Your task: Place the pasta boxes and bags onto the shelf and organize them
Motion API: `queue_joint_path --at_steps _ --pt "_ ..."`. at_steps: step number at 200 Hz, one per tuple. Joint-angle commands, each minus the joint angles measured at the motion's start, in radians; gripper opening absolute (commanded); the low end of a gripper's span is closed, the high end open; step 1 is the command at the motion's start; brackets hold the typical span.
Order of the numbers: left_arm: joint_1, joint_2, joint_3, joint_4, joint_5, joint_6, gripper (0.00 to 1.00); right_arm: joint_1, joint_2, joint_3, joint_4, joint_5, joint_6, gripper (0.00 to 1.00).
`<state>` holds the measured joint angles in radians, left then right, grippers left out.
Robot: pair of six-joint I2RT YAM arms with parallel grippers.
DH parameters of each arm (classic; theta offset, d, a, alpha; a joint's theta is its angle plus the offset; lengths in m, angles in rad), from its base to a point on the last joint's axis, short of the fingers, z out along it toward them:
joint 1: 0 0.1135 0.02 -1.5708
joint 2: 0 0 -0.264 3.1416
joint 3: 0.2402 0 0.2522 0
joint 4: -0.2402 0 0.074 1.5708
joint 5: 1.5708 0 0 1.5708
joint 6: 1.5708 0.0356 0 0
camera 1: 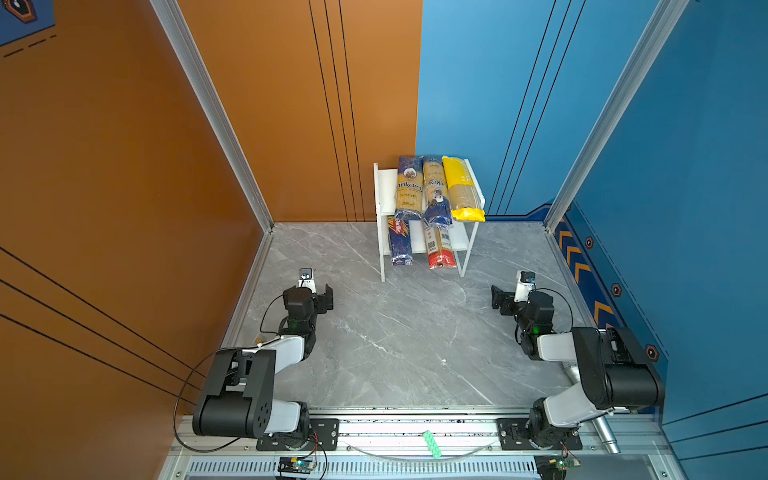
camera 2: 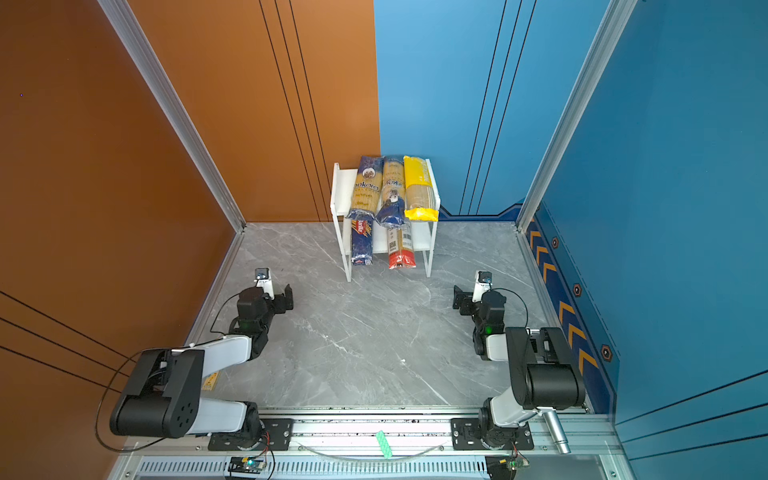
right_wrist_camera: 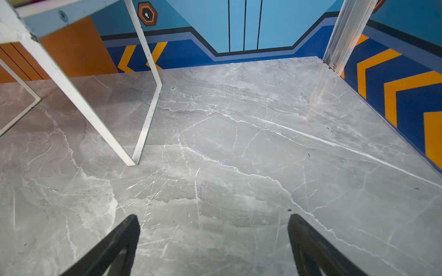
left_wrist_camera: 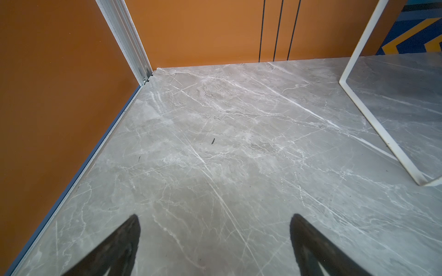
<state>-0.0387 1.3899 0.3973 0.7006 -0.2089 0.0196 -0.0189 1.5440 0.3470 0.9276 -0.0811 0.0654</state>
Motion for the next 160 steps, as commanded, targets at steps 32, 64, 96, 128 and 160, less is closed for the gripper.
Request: queue_joint_path --at_steps 32,64,96,128,160 --pt "-0.017 -0.003 0.009 -0.011 -0.02 0.018 0.98 0.007 0.005 0.015 0.007 0.018 -0.016 0.95" --pt "-0.027 -0.02 -0.033 0.058 -0.032 0.017 0.98 0.008 0.005 0.016 0.005 0.03 -0.017 0.95" --pt "-0.022 0.202 -0.181 0.571 -0.013 0.001 0.98 0.01 0.004 0.016 0.005 0.036 -0.016 0.95" --pt "-0.018 0.163 -0.188 0.525 -0.037 -0.018 0.98 0.013 0.005 0.017 0.004 0.044 -0.016 0.95" --pt "-0.032 0.175 -0.104 0.391 -0.022 0.009 0.98 0.014 0.004 0.017 0.004 0.046 -0.016 0.95"
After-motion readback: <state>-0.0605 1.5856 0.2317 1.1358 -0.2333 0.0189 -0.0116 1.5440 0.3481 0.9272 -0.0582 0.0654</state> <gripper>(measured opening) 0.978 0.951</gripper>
